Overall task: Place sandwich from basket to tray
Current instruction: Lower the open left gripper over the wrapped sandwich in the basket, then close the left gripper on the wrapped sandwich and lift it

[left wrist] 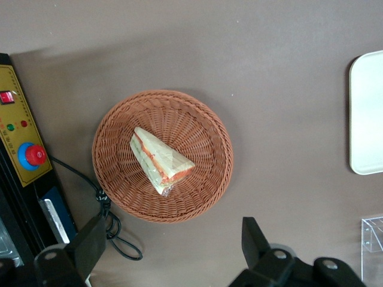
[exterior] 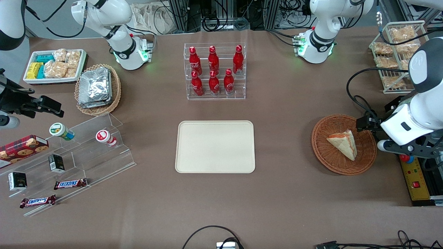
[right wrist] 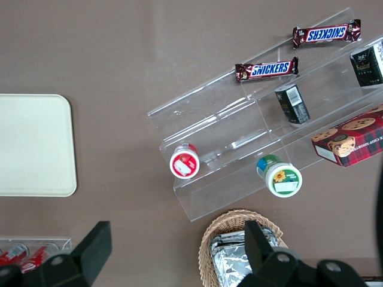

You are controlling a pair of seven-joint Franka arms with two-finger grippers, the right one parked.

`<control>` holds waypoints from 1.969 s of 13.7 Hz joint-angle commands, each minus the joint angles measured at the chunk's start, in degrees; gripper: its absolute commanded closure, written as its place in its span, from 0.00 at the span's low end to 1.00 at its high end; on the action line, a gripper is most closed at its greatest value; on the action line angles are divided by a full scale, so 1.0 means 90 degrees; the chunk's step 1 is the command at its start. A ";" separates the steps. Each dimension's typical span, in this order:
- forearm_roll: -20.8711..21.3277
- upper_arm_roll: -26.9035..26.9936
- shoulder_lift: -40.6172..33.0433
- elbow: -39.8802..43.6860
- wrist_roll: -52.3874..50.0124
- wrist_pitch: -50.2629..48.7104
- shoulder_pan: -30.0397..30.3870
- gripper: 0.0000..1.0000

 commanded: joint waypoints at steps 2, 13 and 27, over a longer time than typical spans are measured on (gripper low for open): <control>0.0037 0.0032 0.0097 0.0292 -0.0005 -0.0166 0.0069 0.00; -0.0167 0.0139 -0.0565 -0.2564 -0.1870 0.1763 0.0605 0.00; -0.0188 0.0188 -0.0147 -0.4981 -0.4173 0.4971 0.0626 0.00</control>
